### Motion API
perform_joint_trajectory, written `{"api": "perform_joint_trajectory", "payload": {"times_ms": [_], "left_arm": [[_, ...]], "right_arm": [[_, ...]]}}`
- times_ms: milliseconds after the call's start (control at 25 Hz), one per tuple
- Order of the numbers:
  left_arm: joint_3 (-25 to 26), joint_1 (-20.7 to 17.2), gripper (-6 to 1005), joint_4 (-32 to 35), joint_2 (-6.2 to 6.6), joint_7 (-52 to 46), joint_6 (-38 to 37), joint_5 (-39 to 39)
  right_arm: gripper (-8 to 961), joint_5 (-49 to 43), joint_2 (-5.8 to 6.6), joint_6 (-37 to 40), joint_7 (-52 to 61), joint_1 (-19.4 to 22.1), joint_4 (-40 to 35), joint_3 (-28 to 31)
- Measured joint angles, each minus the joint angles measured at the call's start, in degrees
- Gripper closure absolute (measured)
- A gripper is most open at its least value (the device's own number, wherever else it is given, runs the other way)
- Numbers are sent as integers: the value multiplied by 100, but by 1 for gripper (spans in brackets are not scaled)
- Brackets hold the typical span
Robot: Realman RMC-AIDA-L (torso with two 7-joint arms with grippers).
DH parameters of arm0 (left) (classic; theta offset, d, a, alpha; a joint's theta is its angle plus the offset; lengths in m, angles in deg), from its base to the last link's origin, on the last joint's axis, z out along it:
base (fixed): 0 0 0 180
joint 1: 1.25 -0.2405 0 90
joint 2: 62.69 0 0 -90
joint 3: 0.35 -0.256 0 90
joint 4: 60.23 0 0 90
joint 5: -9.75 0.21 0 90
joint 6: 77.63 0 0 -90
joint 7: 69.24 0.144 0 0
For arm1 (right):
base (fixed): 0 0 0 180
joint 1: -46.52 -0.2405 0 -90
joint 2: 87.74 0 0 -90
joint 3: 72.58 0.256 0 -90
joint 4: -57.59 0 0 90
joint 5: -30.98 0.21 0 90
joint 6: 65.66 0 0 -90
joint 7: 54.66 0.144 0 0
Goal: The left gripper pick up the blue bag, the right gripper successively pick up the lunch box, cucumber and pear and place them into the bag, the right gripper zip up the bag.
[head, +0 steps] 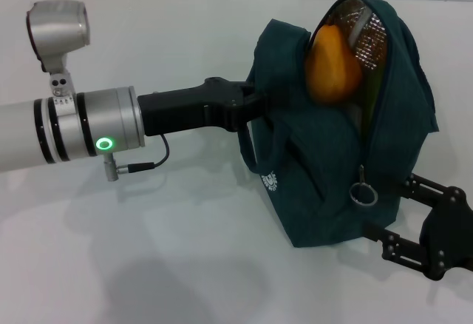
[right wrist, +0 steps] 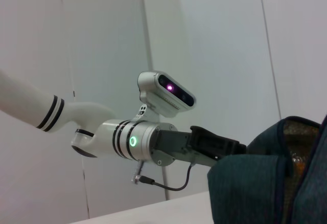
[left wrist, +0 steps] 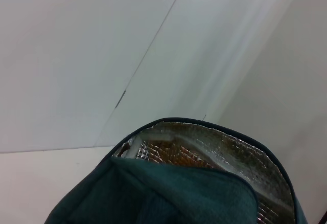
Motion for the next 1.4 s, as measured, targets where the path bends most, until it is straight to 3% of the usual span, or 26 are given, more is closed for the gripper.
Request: {"api": "perform_joint_trajectory", "payload": {"times_ms": [1080, 1400], "left_arm": [[27, 32, 962, 0, 9, 0, 0, 0], [27, 17, 963, 0, 9, 0, 0, -31]], "right_arm": [[377, 284, 3, -242, 35, -45, 194, -36], [546, 287, -3, -272, 58, -125, 266, -35]]}}
